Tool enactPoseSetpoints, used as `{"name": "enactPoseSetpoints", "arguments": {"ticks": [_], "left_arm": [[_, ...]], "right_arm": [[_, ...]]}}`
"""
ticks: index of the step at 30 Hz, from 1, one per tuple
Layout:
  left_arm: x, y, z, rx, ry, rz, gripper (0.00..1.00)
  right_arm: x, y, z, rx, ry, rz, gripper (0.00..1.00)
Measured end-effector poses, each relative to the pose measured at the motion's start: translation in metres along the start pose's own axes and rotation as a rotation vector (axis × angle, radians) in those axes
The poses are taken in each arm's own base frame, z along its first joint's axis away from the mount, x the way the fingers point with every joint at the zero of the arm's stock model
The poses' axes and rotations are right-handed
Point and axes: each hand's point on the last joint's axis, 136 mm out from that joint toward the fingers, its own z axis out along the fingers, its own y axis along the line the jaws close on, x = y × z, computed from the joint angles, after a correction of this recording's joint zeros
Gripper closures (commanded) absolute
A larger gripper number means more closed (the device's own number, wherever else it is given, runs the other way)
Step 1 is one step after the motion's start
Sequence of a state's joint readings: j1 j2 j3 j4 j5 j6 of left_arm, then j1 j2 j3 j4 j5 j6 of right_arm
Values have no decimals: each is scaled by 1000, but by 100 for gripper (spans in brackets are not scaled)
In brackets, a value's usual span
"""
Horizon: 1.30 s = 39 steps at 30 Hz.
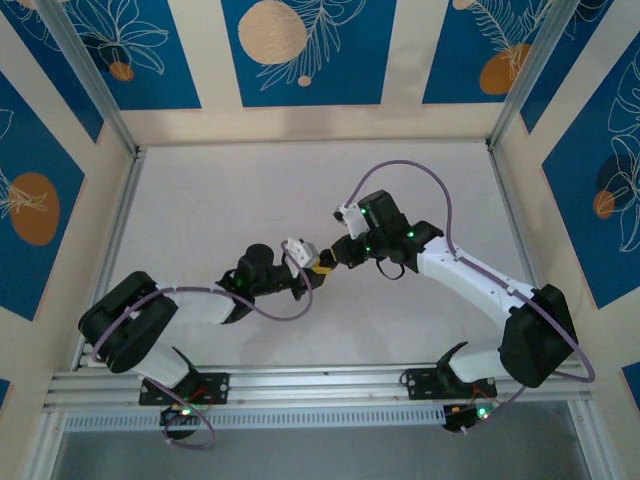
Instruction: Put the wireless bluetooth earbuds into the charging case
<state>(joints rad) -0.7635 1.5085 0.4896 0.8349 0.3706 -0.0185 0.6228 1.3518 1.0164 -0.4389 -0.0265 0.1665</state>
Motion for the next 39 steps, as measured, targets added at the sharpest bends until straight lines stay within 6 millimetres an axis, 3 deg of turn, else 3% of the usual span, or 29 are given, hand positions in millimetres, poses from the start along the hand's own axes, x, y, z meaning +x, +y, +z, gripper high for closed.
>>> {"name": "enactPoseSetpoints", "arguments": {"ticks": [16, 30, 39], "left_arm": [[-10, 1, 1, -1, -45, -19, 75], [-16, 1, 1, -4, -72, -16, 76], [-19, 1, 0, -3, -79, -12, 75]], "right_arm": [[1, 11, -2, -2, -11, -90, 86], [1, 24, -11, -39, -30, -143, 63], [-13, 28, -24, -86, -49, -113, 57]]}}
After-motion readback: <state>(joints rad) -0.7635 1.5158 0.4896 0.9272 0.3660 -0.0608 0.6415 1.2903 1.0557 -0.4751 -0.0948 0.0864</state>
